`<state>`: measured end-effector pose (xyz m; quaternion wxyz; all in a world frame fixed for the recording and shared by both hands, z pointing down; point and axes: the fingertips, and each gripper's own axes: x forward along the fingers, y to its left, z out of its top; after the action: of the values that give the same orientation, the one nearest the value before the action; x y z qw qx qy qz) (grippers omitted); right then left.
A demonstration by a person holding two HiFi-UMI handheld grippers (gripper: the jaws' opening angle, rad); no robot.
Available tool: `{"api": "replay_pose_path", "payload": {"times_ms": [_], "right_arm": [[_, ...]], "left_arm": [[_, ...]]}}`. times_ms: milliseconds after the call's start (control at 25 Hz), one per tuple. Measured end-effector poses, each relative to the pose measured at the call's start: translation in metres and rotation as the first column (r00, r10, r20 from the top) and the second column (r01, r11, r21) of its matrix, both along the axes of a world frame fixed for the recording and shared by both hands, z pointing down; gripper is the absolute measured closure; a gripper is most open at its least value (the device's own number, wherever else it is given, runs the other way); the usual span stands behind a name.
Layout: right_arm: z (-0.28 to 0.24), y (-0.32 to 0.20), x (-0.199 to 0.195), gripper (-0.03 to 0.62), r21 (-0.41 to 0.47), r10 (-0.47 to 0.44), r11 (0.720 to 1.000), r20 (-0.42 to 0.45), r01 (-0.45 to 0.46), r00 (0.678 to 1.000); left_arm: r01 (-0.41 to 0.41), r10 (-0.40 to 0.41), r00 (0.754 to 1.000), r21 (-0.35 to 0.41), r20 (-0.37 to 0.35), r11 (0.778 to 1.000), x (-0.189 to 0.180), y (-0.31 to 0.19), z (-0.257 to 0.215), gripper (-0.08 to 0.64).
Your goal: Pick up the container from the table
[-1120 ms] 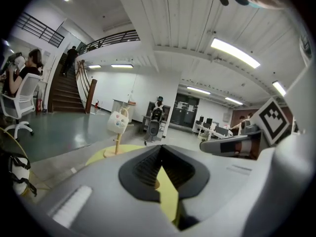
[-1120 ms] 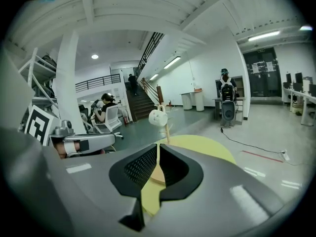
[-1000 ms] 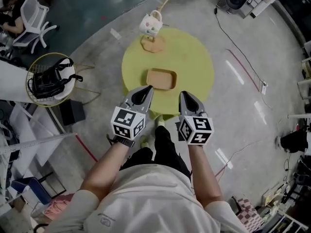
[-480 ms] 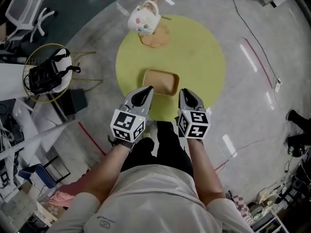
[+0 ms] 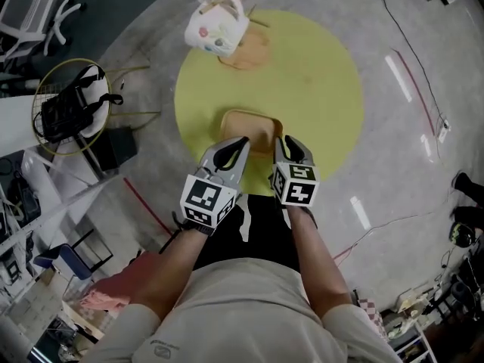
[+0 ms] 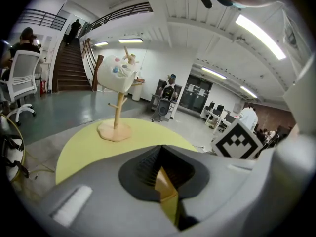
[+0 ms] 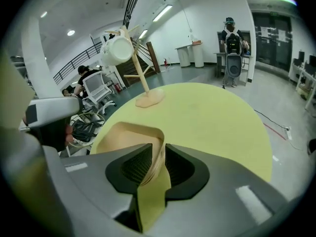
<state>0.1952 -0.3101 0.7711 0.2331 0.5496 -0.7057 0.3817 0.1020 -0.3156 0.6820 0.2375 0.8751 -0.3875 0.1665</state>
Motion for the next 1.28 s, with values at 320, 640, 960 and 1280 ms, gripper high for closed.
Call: {"api": "replay_pose_path", "payload": {"times_ms": [320,640,960,1280], "right_arm": [[0.029,-0.006,-0.007,0.525,-0.071,0.001,0.997,-0.030,-0.003,1.000],[0.040,-0.008,0.000,0.538,-0.129,0.044,0.990,-0.072,-0.053,0.996],[0.027,-0.002,0.005,0.560,-0.151,0.066,0.985,-0.083,-0.078,0.994],[-0.010,0.016,-0.019,0.560,-0.128,0.068,0.989,-0.054,-0.074,0.996]], "left_arm": [[0.023,-0.023,1.000,-0.024,-0.001,0.999,-0.011,-0.006,0.015,0.554],[0.025,-0.025,1.000,-0.026,-0.015,0.999,-0.017,-0.006,0.015,0.554],[0.014,-0.014,0.999,0.004,-0.033,1.000,-0.026,0.003,0.001,0.554],[0.003,0.001,0.999,0.068,-0.051,0.998,-0.049,0.020,-0.031,0.554]]}}
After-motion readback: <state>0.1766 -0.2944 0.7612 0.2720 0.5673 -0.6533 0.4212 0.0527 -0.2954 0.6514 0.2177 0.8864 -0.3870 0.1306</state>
